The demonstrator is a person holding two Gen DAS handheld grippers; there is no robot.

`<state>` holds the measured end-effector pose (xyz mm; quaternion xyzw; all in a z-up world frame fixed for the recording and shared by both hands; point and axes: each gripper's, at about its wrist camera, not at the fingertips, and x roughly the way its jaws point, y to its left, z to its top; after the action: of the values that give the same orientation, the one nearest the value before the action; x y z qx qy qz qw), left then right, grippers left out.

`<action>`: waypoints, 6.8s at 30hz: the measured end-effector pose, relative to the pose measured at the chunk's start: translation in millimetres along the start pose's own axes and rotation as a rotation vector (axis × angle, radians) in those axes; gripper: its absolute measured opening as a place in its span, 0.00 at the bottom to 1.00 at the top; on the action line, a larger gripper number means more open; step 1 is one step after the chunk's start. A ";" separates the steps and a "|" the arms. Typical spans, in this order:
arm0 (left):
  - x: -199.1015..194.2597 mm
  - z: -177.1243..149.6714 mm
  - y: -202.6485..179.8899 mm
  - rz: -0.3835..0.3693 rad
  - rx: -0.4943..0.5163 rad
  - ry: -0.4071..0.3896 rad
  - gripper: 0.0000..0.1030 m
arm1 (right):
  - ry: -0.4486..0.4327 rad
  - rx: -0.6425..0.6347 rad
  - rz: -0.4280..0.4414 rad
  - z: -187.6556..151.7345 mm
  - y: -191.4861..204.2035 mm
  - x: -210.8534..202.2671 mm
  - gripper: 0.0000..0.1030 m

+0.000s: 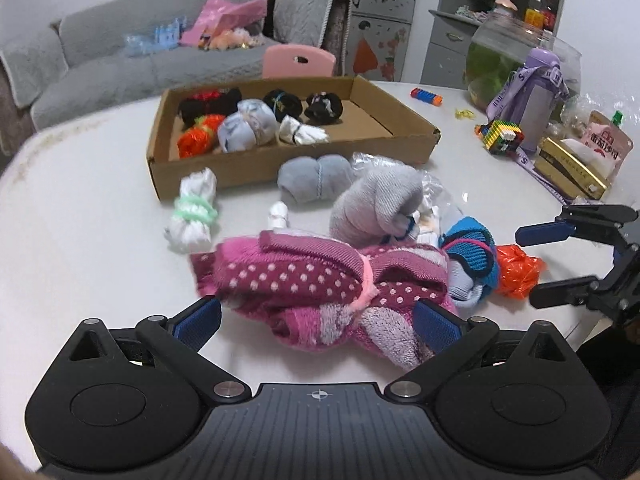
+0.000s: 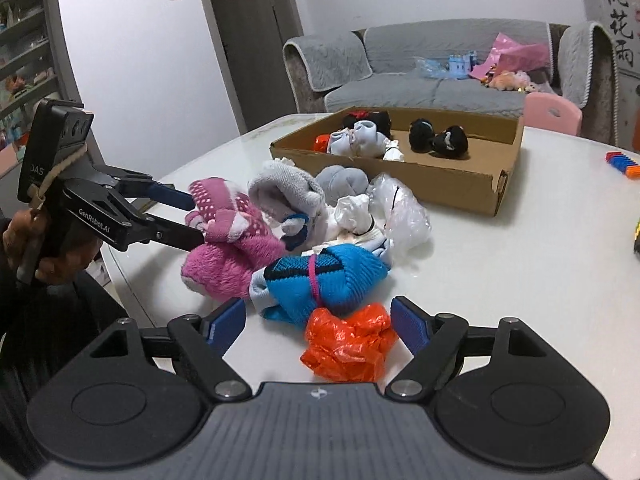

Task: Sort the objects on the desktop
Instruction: 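Grasp pink polka-dot sock with left tool while right tool grasps orange-red plastic bundle, then lift both held items and carry them toward the cardboard box, then lower both items into the cardboard box and open both tools, then grasp green-banded white cloth roll with left tool while right tool grasps blue-black sock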

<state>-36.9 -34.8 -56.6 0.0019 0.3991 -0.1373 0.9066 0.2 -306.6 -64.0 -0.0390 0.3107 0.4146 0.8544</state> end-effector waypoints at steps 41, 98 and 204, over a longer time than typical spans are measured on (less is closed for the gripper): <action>33.5 -7.1 22.3 -0.343 -0.522 0.034 1.00 | 0.087 -0.073 -0.074 -18.6 14.0 13.1 0.84; -77.3 175.1 31.6 0.117 -0.094 -0.299 0.64 | -0.309 0.238 -0.053 122.1 -93.9 -56.3 0.45; 27.7 49.9 69.6 0.168 0.071 -0.122 1.00 | -0.079 0.093 -0.102 29.4 5.5 21.1 0.92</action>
<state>34.4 19.7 -50.0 0.0592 0.3365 -0.0749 0.9368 20.7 -279.1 -51.2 0.0017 0.2932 0.3569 0.8869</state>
